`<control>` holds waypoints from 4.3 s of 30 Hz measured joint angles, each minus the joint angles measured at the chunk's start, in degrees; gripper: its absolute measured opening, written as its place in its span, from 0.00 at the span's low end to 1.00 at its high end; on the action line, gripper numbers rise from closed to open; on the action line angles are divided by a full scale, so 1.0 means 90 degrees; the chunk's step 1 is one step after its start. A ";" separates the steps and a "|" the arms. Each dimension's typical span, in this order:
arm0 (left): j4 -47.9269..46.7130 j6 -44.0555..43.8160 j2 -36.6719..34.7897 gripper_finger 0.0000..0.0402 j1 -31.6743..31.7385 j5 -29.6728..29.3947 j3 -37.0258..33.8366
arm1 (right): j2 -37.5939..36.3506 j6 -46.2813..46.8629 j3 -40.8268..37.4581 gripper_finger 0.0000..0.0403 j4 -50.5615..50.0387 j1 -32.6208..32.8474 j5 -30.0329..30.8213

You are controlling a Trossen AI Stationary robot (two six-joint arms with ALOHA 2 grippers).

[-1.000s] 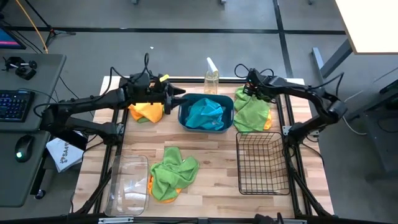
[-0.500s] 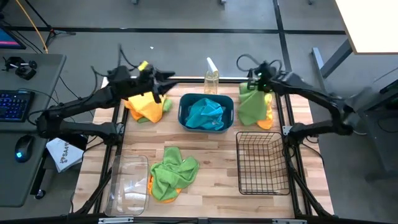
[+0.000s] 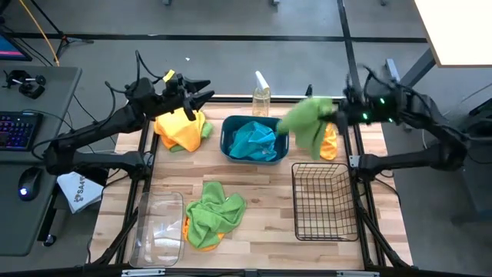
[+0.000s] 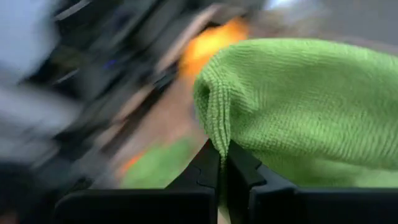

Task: Sort microfiber towel by color & place in baskets
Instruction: Put the top right green towel into the black wire basket, then put the top left orange towel into the transparent bin

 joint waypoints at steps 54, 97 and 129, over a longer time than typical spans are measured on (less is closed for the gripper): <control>-0.3335 -0.0788 0.0454 0.64 0.0045 -0.0181 0.0705 | -0.0046 0.3771 -0.2381 0.72 0.1247 0.3780 0.0451; -0.7457 0.1474 0.3178 0.01 0.1715 -0.1571 0.0525 | 0.0655 0.0157 -0.2196 0.72 0.2232 0.1027 0.2034; -0.4556 0.1035 0.2024 0.00 -0.2124 -0.0858 0.3869 | -0.0243 -0.1314 -0.2193 0.72 0.3599 0.1051 0.2683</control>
